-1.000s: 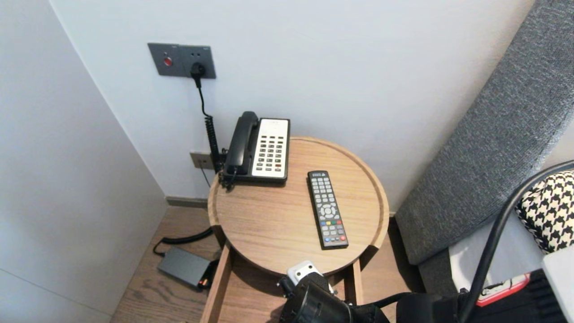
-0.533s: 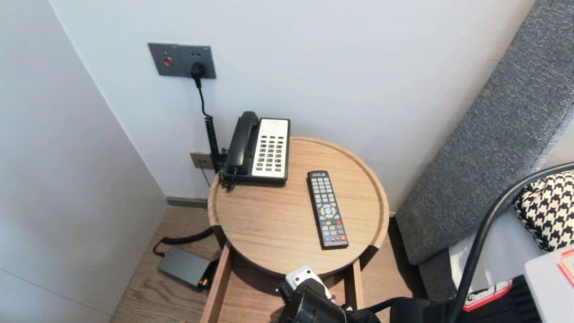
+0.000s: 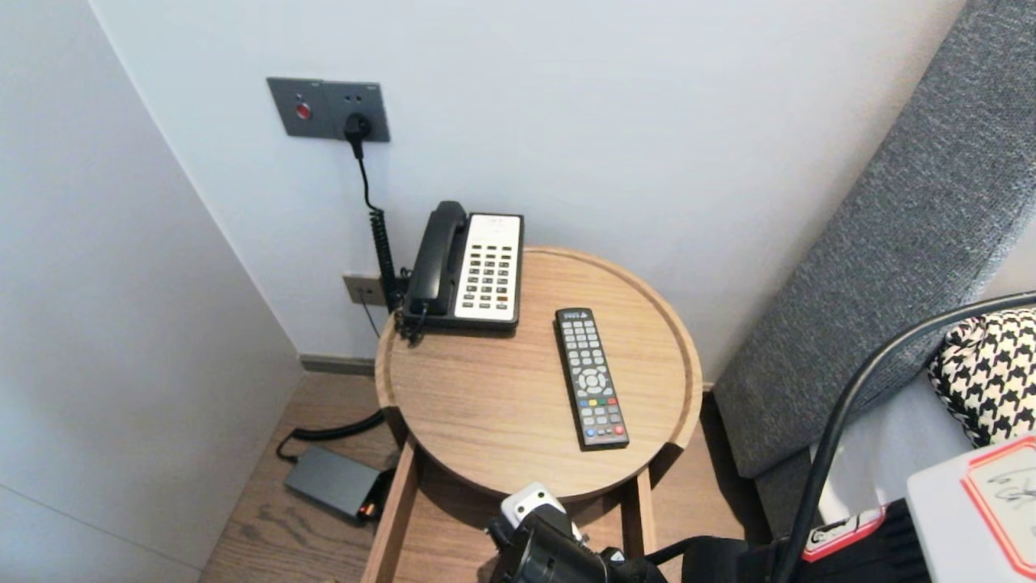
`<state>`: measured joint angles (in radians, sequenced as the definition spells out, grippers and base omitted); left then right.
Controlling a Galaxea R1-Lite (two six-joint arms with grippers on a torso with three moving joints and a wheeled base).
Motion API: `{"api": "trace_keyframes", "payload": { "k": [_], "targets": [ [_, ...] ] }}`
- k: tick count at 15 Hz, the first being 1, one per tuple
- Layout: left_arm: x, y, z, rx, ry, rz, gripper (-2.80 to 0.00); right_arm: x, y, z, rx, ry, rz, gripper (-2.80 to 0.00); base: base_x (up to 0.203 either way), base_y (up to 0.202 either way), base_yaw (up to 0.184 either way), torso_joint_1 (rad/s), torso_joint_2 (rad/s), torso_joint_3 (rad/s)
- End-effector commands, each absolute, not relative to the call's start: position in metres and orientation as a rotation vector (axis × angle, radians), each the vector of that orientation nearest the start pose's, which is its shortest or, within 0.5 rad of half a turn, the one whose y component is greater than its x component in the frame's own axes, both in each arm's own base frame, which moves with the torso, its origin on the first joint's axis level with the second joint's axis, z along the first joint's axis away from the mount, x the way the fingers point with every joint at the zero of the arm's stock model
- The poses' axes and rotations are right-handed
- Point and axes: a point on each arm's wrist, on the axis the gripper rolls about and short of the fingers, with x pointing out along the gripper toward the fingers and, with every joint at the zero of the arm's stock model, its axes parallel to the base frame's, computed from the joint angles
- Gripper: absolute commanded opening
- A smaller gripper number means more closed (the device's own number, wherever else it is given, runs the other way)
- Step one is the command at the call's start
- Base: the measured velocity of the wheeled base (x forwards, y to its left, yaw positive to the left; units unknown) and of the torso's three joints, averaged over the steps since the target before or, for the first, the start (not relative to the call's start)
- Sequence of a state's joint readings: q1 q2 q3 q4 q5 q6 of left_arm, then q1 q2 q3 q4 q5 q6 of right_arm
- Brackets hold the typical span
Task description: Put the remote controls on the table in the drawer one by one
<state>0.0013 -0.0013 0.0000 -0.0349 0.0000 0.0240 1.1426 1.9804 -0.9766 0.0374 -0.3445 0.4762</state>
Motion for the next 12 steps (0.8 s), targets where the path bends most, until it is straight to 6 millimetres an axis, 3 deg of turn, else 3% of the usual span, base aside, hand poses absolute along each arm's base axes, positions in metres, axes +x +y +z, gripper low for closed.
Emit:
{"api": "trace_keyframes", "payload": {
  "k": [1,12],
  "targets": [
    [-0.0220,0.0000,0.0757,0.025,-0.025,0.002,-2.80,0.1429,0.2948,0.0801,-0.300,0.918,0.504,-2.80,0.000,0.000,0.000,0.000,0.00,0.000],
    [-0.0220,0.0000,0.0757,0.025,-0.025,0.002,-2.80,0.1416,0.2884,0.0768,-0.321,0.931,0.493,-2.80,0.000,0.000,0.000,0.000,0.00,0.000]
  ]
}}
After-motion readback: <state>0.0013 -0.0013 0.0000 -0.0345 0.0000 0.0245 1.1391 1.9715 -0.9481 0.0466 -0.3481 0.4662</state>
